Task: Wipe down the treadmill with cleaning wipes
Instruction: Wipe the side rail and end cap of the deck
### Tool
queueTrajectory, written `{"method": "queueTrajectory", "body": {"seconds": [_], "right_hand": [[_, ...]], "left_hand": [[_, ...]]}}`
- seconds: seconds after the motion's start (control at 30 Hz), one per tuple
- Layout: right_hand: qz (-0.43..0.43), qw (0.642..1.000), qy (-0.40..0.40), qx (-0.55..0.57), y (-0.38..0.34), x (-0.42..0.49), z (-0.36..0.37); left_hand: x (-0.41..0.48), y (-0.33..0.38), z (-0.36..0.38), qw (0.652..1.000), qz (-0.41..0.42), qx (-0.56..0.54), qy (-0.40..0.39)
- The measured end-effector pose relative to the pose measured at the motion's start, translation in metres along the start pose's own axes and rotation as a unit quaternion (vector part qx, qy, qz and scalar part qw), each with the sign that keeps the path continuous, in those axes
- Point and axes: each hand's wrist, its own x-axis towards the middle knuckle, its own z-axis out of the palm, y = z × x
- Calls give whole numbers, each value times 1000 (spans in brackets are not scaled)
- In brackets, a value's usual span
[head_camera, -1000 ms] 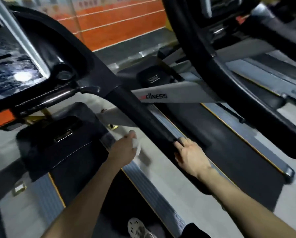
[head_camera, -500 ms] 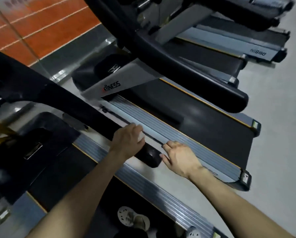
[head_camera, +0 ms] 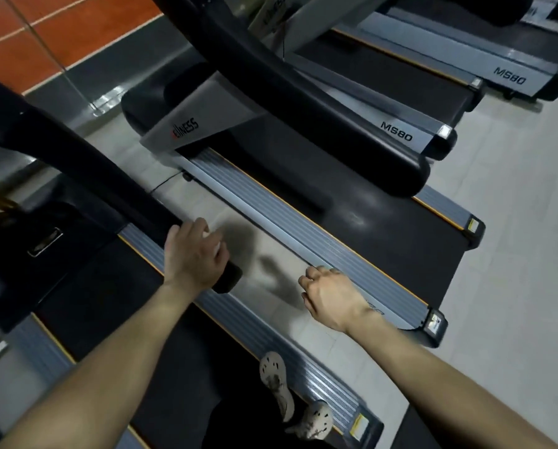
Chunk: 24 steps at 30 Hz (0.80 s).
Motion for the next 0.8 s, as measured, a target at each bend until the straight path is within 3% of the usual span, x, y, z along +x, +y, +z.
{"method": "queueTrajectory", "body": {"seconds": [0.33,0.53,0.7,0.8], "right_hand": [[-71,996,-22,-52,21,80,-20],[-141,987,-18,-70,28,140,-4],[-284,946,80,-134,39,228,53],[-336,921,152,-126,41,285,104]], "left_hand": [[-3,-2,5,988,9,-119,93],[-11,0,-3,976,-35,-168,133],[-19,6,0,965,-100,-154,187],[-25,18,12,938,-166,-125,276]]}}
